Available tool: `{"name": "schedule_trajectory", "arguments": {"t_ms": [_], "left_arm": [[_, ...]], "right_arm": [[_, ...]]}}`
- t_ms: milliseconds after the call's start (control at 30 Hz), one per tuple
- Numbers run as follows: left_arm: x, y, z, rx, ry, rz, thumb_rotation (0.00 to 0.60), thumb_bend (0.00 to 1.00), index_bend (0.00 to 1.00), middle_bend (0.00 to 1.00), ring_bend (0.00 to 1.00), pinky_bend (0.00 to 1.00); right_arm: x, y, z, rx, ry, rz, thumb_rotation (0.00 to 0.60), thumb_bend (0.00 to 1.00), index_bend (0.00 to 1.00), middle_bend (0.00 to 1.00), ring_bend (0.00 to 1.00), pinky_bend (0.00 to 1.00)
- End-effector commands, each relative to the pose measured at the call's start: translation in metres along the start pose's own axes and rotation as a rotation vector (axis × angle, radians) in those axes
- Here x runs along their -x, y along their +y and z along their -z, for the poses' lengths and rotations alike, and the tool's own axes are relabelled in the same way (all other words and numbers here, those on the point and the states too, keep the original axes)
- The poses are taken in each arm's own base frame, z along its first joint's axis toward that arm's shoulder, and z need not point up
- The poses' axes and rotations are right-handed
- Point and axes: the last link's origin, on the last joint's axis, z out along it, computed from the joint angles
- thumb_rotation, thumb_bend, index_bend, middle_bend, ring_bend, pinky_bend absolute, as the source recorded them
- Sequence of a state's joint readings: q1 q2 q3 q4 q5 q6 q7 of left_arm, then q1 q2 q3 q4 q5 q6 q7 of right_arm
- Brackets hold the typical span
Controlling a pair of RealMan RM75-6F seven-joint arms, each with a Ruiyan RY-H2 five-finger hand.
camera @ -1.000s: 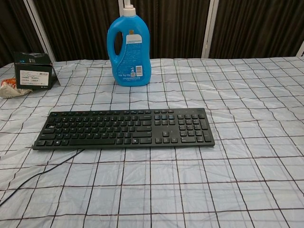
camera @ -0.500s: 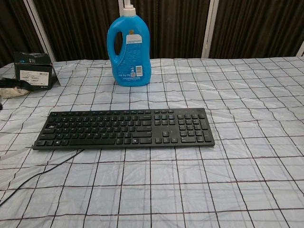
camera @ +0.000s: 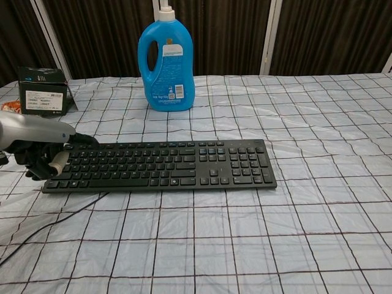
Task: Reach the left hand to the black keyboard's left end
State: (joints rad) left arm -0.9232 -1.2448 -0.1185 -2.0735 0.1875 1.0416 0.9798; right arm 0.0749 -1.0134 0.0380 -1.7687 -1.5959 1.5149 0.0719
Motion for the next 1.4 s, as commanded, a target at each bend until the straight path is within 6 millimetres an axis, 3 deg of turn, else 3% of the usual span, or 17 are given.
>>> {"name": "schedule_trajectory", "arguments": {"t_ms": [33, 1400], "left_arm": [[0.004, 0.005, -0.004, -0.007, -0.013, -0.013, 0.6, 0.96, 0.0, 0.76, 0.65, 0.47], [0.014, 0.025, -0.028, -0.041, -0.043, -0.044, 0.6, 0.96, 0.0, 0.76, 0.65, 0.47]], "right_arm": [[0.0, 0.0, 0.0, 0.0, 0.0, -0.002, 0.6, 0.08, 0.03, 0.0, 0.0, 0.0], [0.0, 0.0, 0.0, 0.004, -0.003, -0.013, 0.6, 0.08, 0.03, 0.0, 0.0, 0.0]]}}
